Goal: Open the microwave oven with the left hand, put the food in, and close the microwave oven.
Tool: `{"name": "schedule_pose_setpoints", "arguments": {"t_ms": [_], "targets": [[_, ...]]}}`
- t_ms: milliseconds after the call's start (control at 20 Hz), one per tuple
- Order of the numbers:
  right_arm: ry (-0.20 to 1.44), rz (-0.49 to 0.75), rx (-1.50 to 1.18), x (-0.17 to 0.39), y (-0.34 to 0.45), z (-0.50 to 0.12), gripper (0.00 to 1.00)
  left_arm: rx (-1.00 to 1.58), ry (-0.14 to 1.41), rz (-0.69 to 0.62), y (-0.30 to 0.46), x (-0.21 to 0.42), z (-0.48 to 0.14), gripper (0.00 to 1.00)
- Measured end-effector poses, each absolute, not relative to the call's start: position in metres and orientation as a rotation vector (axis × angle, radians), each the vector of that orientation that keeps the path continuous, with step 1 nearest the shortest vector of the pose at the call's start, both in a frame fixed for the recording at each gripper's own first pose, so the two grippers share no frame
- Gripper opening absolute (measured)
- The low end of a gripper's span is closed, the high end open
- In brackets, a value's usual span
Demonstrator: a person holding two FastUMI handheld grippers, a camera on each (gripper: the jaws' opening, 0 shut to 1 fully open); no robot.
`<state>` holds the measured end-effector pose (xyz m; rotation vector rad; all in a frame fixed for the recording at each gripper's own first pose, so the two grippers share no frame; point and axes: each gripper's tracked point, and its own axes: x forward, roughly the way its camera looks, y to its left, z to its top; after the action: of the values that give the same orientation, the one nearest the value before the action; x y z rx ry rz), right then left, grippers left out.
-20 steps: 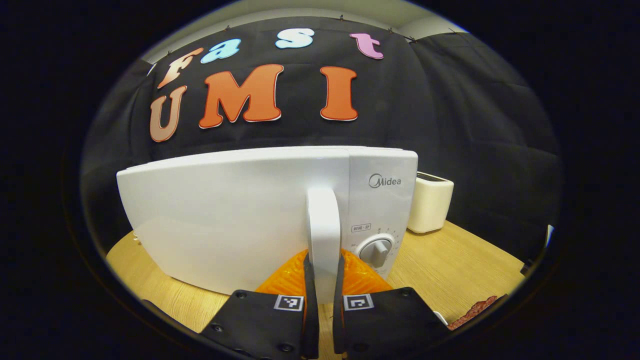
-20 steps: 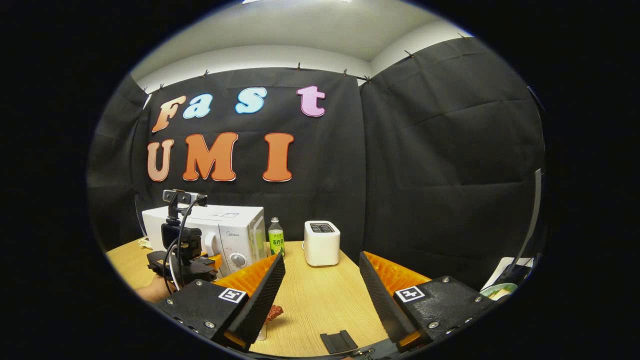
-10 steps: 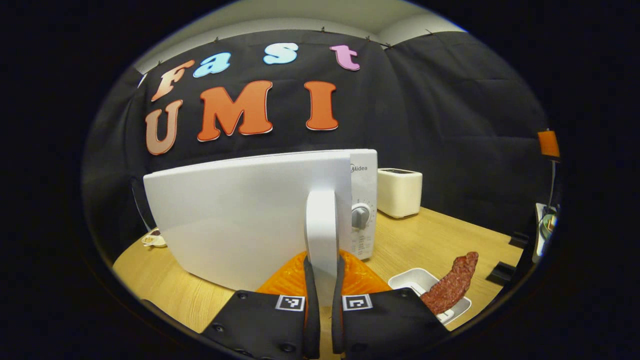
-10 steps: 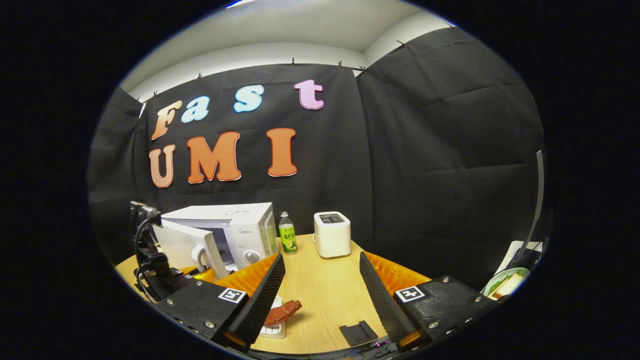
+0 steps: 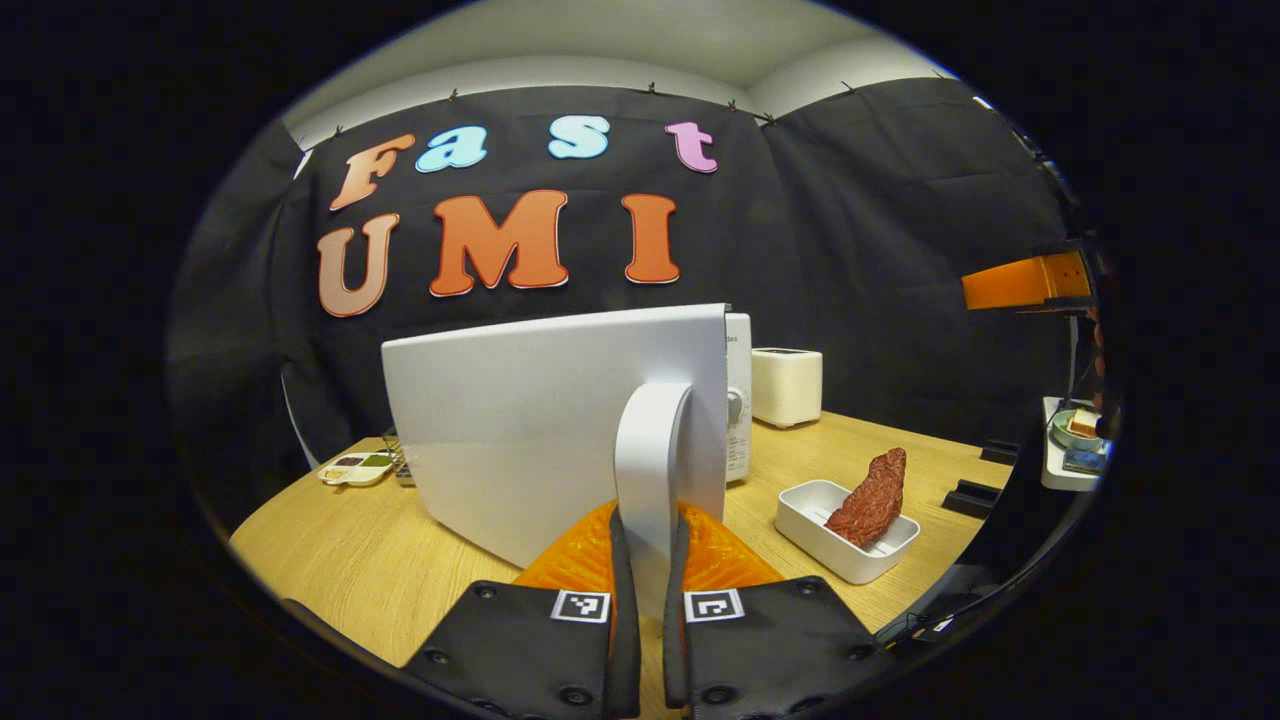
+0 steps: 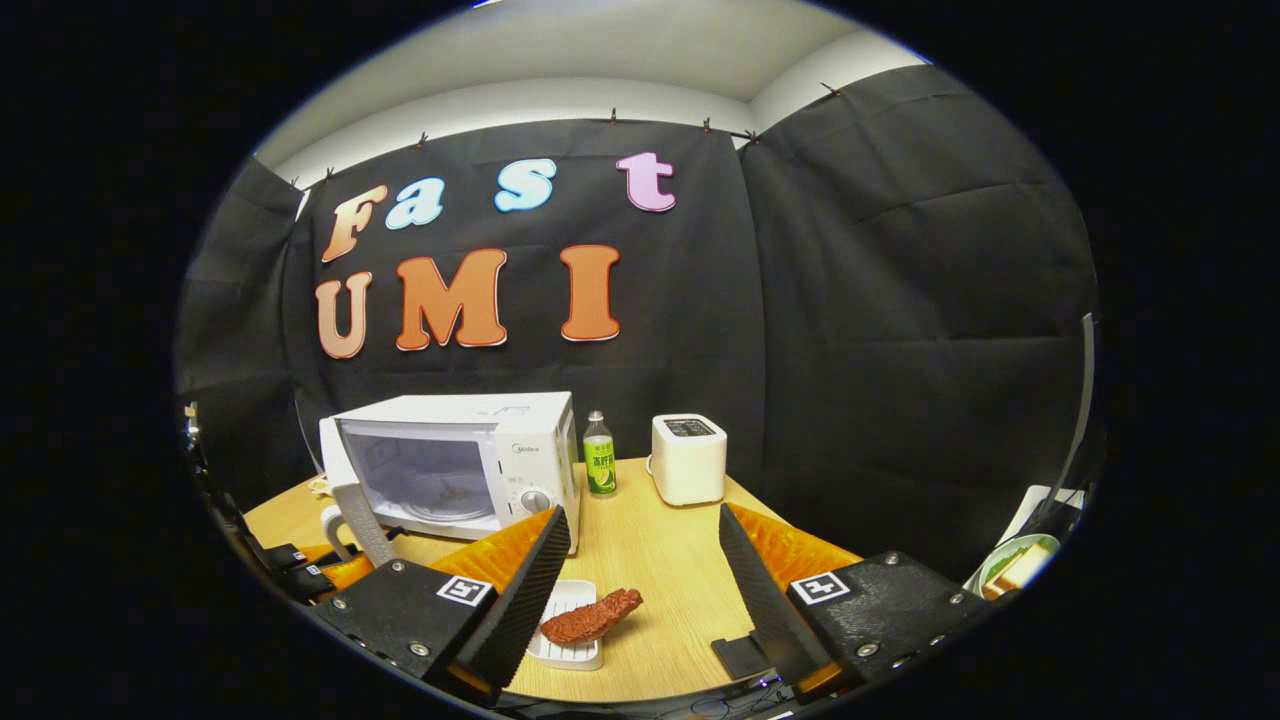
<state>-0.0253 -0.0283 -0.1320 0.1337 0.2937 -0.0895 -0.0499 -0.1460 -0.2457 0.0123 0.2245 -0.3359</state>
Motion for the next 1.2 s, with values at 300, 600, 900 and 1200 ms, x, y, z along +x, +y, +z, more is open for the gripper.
{"name": "schedule_pose_setpoints", "arguments": {"t_ms": [300, 600, 900, 1200], "targets": [[0.338, -0.084, 0.093, -0.027, -0.019, -0.149, 0.93, 0.026, 0.216, -0.241, -0.067, -0.087, -0.242, 0.13], [0.385, -0.052, 0.066, -0.026, 0.000, -0.161, 0.93, 0.036, 0.231, -0.105, 0.019, -0.100, -0.244, 0.13], [0.427, -0.011, 0.050, -0.022, 0.022, -0.172, 0.93, -0.022, 0.237, -0.125, 0.058, -0.102, -0.247, 0.12], [0.445, -0.034, 0.016, -0.018, 0.024, -0.178, 0.93, -0.021, 0.225, -0.141, 0.092, -0.106, -0.250, 0.29]]}}
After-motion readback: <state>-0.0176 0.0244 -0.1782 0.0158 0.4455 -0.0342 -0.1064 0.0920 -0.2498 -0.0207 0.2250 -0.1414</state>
